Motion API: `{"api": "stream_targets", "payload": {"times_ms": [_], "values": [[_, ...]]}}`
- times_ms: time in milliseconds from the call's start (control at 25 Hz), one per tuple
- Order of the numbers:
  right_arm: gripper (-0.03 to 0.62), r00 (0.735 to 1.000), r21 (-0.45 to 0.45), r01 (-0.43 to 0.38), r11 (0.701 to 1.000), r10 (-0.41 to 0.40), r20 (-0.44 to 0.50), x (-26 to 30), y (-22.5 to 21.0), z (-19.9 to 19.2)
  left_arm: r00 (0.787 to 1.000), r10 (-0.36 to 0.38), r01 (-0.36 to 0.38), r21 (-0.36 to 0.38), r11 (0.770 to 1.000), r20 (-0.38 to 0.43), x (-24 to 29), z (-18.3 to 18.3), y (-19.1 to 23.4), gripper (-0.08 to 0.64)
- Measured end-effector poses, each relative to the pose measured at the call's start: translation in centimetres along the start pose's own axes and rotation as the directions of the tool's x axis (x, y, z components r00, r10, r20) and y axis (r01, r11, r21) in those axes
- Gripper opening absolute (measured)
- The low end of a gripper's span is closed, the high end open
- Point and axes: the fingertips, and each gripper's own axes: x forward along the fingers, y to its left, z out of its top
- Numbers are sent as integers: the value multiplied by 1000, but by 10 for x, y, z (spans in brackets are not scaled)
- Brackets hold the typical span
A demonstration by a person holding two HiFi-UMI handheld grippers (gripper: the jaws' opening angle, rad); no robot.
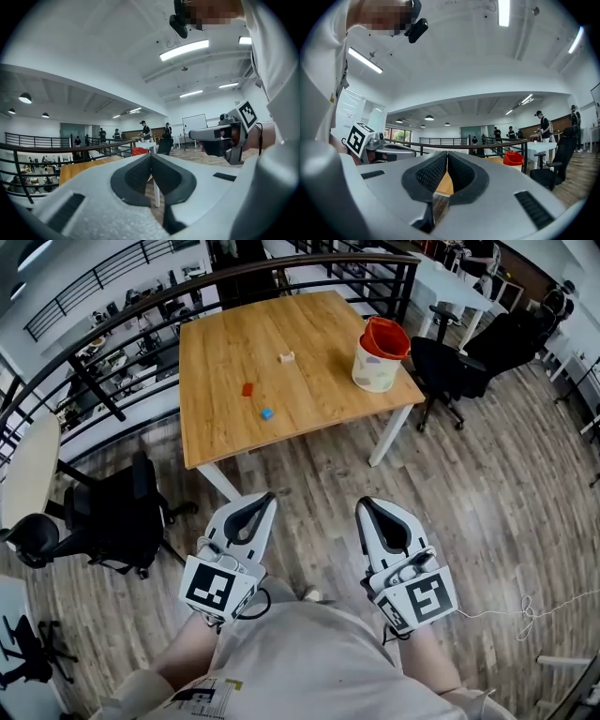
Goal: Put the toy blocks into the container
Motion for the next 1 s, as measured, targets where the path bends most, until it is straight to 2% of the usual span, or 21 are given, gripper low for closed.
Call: {"api": "stream_targets", "payload": {"times_ms": [560,1000], "values": [[21,1000,-4,-23,1000,23,3,20,-17,-11,1000,10,-10,14,1000,9,27,-7,8,12],[21,1000,-2,-7,1000,7,0,78,-46,-29,999,-33,33,16,999,9,78,-29,48,12]]}}
